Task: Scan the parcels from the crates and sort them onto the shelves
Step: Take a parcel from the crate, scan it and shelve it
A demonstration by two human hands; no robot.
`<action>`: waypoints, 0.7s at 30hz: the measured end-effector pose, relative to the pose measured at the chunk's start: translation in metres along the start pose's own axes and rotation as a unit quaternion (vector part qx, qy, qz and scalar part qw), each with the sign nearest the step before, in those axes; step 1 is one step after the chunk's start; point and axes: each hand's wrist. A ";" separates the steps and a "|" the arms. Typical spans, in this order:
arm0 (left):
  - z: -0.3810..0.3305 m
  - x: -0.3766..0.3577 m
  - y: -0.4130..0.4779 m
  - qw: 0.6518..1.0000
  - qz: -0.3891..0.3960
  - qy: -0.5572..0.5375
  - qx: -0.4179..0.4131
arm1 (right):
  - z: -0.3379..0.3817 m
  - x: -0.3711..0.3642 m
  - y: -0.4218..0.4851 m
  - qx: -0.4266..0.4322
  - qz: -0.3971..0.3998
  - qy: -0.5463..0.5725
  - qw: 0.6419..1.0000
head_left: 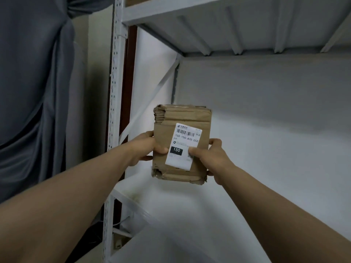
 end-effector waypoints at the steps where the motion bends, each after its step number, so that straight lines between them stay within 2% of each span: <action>1: 0.003 0.012 0.015 1.000 -0.009 0.001 0.006 | 0.003 -0.017 0.015 -0.010 0.009 -0.003 1.000; 5: 0.021 0.064 0.071 0.998 -0.022 0.030 0.045 | 0.009 -0.092 0.072 -0.058 0.052 -0.013 0.997; 12: 0.085 0.139 0.151 0.985 -0.033 0.137 0.100 | -0.004 -0.210 0.141 -0.109 0.072 -0.030 0.991; 18: 0.118 0.165 0.188 0.965 -0.025 0.237 0.108 | -0.028 -0.255 0.163 -0.138 0.067 -0.055 0.987; 21: 0.132 0.176 0.194 0.941 -0.037 0.322 0.100 | -0.032 -0.267 0.166 -0.144 0.081 -0.079 0.983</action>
Point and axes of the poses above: each hand's wrist, its own y-axis towards the middle knuckle, its own x-axis out of the back of the hand, z = x × y, and after that the axes turned 15 degrees about -y, right-handed
